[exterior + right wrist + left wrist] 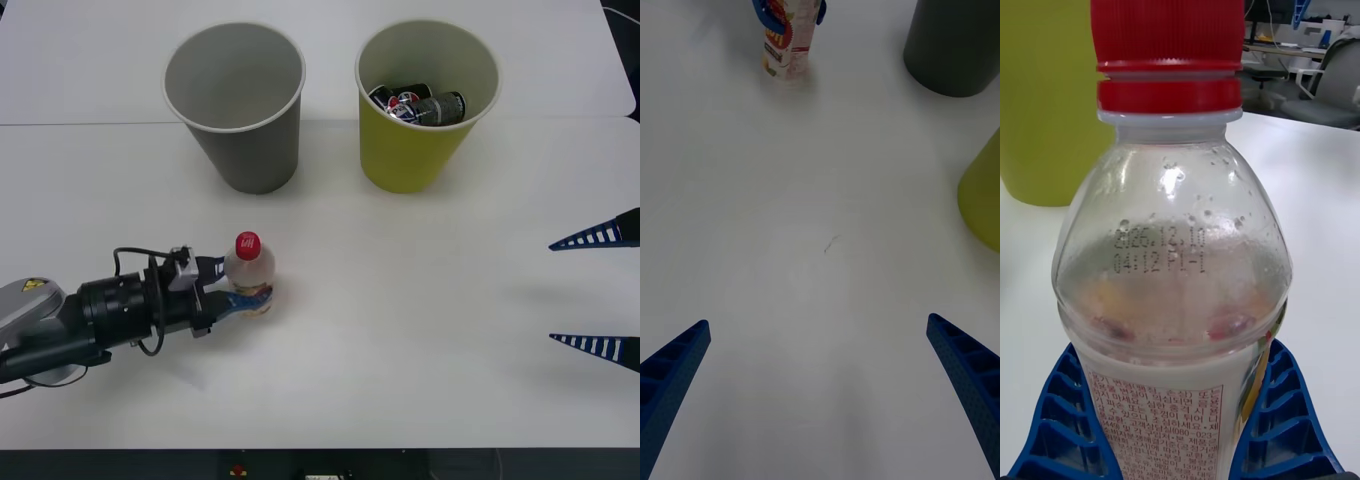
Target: Put the can into the green bin and the plastic bottle into the gray bin
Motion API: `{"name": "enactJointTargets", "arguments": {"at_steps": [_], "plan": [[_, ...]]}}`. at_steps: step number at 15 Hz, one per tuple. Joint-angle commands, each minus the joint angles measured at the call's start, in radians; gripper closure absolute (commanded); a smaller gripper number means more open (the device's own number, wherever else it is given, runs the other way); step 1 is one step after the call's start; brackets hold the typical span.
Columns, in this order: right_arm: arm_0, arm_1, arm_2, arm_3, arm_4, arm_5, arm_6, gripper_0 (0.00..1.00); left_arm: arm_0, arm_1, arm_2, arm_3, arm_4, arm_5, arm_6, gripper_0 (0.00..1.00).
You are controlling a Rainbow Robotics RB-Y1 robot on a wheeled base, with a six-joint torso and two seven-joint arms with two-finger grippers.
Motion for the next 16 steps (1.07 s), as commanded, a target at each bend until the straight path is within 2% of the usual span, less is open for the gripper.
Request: {"name": "enactJointTargets", "arguments": {"at_steps": [1, 3, 5, 8, 11, 14, 16], "plan": [[0.0, 0.0, 0.0, 0.0, 0.0, 0.0, 0.0, 0.0, 0.008, 0.058, 0.031, -0.07, -0.07, -0.001, 0.107, 1.0], [0.0, 0.0, 0.0, 0.0, 0.0, 0.0, 0.0, 0.0, 0.065, 0.084, 0.132, -0.172, -0.21, -0.001, 0.257, 1.0], [0.0, 0.0, 0.0, 0.0, 0.0, 0.0, 0.0, 0.0, 0.137, 0.093, 0.261, -0.316, -0.4, -0.007, 0.503, 1.0], [0.0, 0.0, 0.0, 0.0, 0.0, 0.0, 0.0, 0.0, 0.204, 0.093, 0.39, -0.503, -0.632, -0.019, 0.873, 1.0], [0.0, 0.0, 0.0, 0.0, 0.0, 0.0, 0.0, 0.0, 0.221, 0.095, 0.469, -0.656, -0.813, -0.042, 1.244, 1.0], [0.0, 0.0, 0.0, 0.0, 0.0, 0.0, 0.0, 0.0, 0.221, 0.111, 0.514, -0.773, -0.968, -0.042, 1.537, 1.0], [0.0, 0.0, 0.0, 0.0, 0.0, 0.0, 0.0, 0.0, 0.22, 0.151, 0.54, -0.848, -1.067, -0.042, 1.732, 1.0]]}}
